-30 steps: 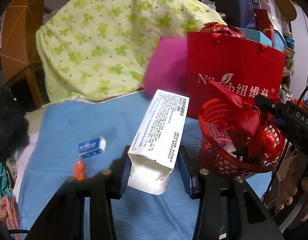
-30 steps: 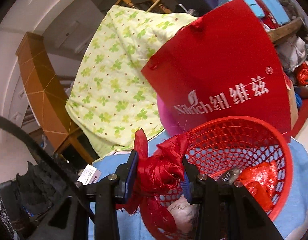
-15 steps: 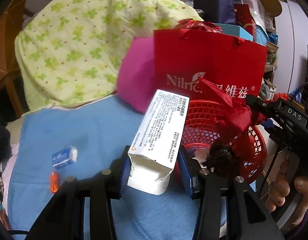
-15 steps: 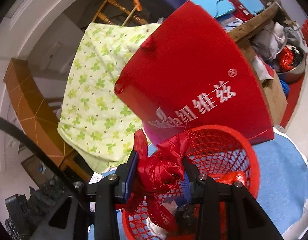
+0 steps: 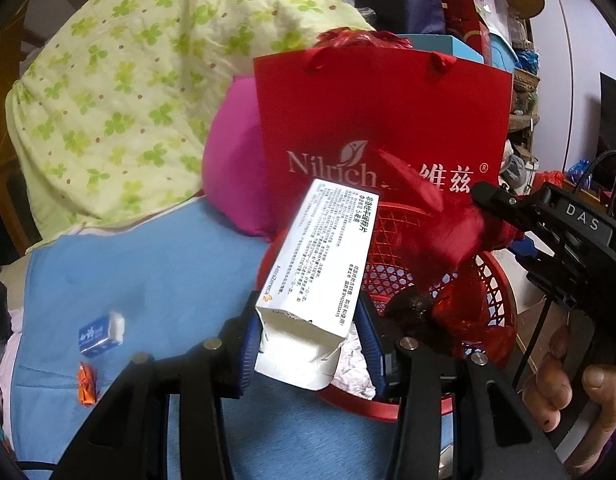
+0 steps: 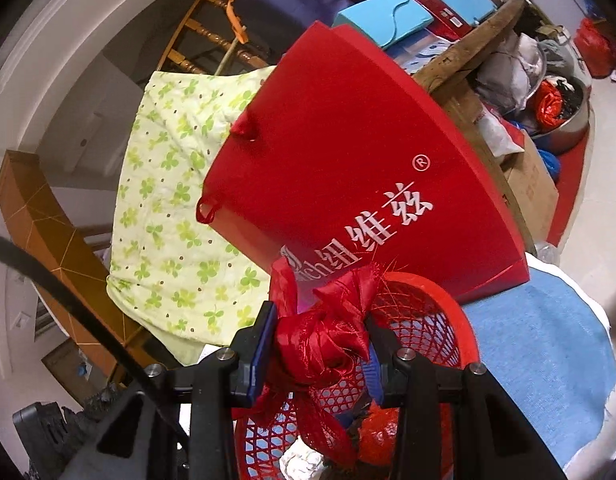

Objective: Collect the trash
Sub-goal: 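Open the left tool to drop the white box while the right tool releases the ribbon, then withdraw both open tools from the wastebasket back toward the blanket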

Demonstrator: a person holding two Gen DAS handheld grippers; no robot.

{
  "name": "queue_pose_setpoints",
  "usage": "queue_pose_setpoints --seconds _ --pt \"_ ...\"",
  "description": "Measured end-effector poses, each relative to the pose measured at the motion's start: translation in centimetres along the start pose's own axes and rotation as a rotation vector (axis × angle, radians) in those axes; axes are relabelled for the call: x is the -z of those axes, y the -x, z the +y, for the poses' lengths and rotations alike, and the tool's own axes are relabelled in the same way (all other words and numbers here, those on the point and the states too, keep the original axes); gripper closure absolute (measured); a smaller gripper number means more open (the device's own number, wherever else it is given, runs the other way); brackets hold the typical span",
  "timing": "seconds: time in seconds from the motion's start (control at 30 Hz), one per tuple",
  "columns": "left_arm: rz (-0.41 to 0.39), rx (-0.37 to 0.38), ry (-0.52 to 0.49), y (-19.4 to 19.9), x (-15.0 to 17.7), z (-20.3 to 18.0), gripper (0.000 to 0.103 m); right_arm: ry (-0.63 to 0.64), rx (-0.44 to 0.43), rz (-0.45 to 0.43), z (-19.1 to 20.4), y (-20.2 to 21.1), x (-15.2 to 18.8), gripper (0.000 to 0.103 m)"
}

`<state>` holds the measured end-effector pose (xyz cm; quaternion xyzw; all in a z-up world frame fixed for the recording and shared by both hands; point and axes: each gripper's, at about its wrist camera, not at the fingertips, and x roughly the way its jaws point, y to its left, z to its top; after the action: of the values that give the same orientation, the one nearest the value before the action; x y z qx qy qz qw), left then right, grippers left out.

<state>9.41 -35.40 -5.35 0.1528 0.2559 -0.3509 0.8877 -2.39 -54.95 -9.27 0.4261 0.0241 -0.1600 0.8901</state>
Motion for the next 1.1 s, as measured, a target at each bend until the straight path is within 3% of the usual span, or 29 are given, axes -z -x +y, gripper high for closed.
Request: queue_pose_setpoints --seconds 0.5,0.73,0.83,1.1 --pt "0.033 0.010 0.003 -1.4 0.3 -0.1 0.054 -0.041 -0.007 0.036 -0.7 -0.2 0.2 0.061" --pt "0.000 0.037 -0.021 -1.0 0.1 -0.6 0.053 -0.031 0.005 0.033 -0.4 -0.1 0.3 0.061" --pt "-0.023 0.041 -0.026 -0.6 0.2 -0.7 0.043 -0.037 0.009 0.032 -0.5 -0.1 0.3 0.060" --pt "-0.026 0.027 -0.008 -0.7 0.6 0.1 0.037 -0.039 0.024 0.033 -0.6 -0.1 0.4 0.050"
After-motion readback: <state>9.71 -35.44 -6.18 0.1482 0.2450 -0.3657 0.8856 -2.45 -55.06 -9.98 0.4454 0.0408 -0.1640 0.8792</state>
